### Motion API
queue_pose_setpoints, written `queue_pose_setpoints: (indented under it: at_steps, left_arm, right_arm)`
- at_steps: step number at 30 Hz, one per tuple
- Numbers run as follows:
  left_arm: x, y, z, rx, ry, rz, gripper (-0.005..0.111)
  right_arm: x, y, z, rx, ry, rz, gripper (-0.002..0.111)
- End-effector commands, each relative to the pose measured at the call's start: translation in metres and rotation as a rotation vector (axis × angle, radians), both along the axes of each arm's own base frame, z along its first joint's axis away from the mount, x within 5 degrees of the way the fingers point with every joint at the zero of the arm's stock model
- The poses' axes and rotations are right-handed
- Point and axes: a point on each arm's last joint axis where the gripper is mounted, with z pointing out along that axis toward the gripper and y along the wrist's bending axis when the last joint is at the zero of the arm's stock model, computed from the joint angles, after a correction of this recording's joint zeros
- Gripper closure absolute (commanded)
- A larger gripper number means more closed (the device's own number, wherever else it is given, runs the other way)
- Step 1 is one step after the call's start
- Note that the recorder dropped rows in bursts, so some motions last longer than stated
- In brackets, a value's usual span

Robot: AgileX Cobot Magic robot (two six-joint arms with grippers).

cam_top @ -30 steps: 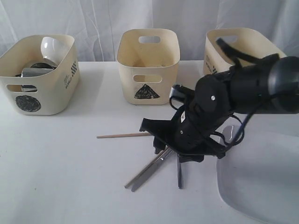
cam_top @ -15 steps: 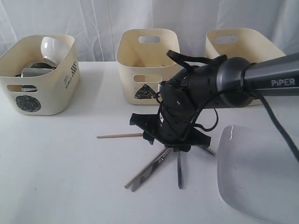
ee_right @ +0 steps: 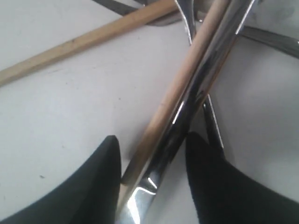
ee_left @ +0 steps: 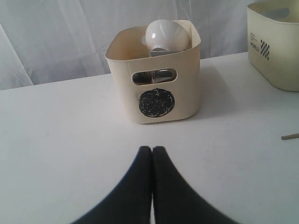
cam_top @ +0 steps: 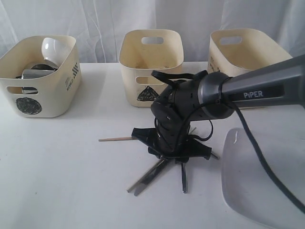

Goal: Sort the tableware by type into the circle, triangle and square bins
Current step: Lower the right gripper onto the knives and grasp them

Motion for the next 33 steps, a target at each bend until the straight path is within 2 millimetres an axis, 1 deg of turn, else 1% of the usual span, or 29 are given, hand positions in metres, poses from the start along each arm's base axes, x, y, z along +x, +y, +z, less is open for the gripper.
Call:
queue_pose_setpoints:
  at_steps: [1, 4, 8, 14, 16, 24, 28, 31, 33]
  left_arm:
    - [0.0, 0.0, -0.001, -0.008, -0.002, -0.001, 0.107]
    - [0.0, 0.0, -0.001, -0.008, -0.002, -0.001, 0.107]
    - [0.0, 0.0, -0.001, -0.008, -0.002, -0.001, 0.107]
    - [0.0, 0.0, -0.001, -0.008, -0.002, -0.001, 0.107]
    - [0.0, 0.0, -0.001, -0.008, -0.002, -0.001, 0.107]
    - [0.0, 0.0, -0.001, -0.008, -0.002, -0.001, 0.107]
    - [0.0, 0.0, -0.001, -0.008, -0.002, -0.001, 0.107]
    - [0.0, 0.0, -0.001, -0.008, -0.002, -0.001, 0.107]
    - [0.0, 0.0, -0.001, -0.008, -0.002, -0.001, 0.107]
  right_arm:
    - [-0.002, 0.001, -0.001, -0.026, 0.016, 0.004, 0.084]
    - [-0.004, 0.002, -0.001, -0.034, 0.023, 0.008, 0.097]
    - [-0.007, 0.007, -0.001, -0.034, 0.023, 0.021, 0.108]
    - [-0.009, 0.009, -0.001, -0.052, 0.02, 0.075, 0.108]
    - [-0.009, 0.01, 0.002, -0.053, 0.013, 0.096, 0.108]
    - [-0.01, 0.006, 0.035, -0.067, -0.087, 0.199, 0.108]
    - [-0.01, 0.006, 0.045, -0.067, -0.12, 0.255, 0.108]
    - [-0.007, 0.006, 0.055, -0.059, -0.181, 0.282, 0.108]
    - [-0.004, 0.005, 0.067, -0.025, -0.24, 0.288, 0.108]
